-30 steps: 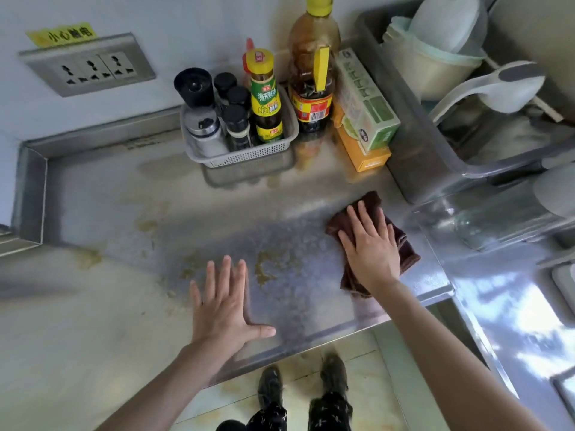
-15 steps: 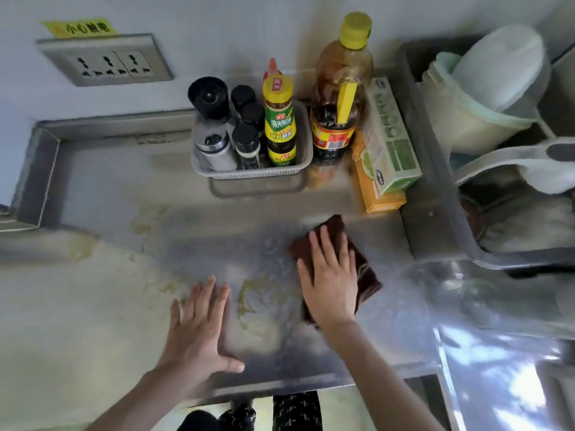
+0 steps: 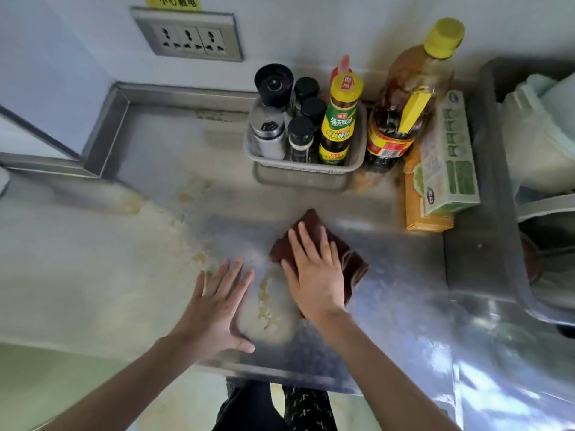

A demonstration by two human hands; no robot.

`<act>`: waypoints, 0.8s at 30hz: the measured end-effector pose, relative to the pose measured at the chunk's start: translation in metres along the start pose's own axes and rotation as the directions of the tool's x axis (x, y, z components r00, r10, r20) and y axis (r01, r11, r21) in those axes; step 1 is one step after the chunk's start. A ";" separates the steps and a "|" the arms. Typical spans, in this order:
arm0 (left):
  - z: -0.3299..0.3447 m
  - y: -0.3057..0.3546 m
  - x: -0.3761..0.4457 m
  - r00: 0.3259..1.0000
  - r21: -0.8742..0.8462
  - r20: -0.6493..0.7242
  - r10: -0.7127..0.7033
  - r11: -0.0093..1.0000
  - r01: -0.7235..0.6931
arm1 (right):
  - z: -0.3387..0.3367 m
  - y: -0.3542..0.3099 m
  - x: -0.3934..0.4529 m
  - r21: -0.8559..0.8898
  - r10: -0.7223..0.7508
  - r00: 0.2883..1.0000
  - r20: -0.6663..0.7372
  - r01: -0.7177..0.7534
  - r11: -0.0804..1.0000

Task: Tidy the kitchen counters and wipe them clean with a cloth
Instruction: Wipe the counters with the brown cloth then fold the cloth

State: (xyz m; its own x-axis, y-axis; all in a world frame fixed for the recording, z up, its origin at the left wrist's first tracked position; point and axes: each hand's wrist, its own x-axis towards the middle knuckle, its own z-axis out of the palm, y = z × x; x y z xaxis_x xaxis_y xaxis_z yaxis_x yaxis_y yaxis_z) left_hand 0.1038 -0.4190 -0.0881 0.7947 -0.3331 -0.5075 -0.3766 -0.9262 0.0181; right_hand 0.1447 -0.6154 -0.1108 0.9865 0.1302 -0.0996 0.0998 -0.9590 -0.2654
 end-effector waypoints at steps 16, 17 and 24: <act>0.051 -0.065 -0.088 0.878 -0.456 0.019 -0.478 0.777 0.433 | 0.010 -0.041 -0.046 0.029 -0.138 0.981 0.135 0.136 0.990; 0.052 -0.069 -0.092 0.874 -0.456 0.043 -0.484 0.769 0.448 | 0.009 -0.034 -0.054 -0.005 -0.158 0.975 0.159 0.161 0.987; 0.049 -0.071 -0.092 0.888 -0.442 0.079 -0.452 0.783 0.438 | 0.017 -0.053 -0.077 0.205 0.659 0.752 -0.018 -0.642 0.738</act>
State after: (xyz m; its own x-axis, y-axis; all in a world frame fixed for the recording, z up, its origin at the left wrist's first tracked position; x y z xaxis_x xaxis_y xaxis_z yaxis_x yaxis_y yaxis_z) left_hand 0.0343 -0.3138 -0.0854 0.8385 0.1372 -0.5274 0.2638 -0.9490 0.1725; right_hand 0.0610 -0.5701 -0.1056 0.8099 -0.5387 -0.2320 -0.5866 -0.7401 -0.3290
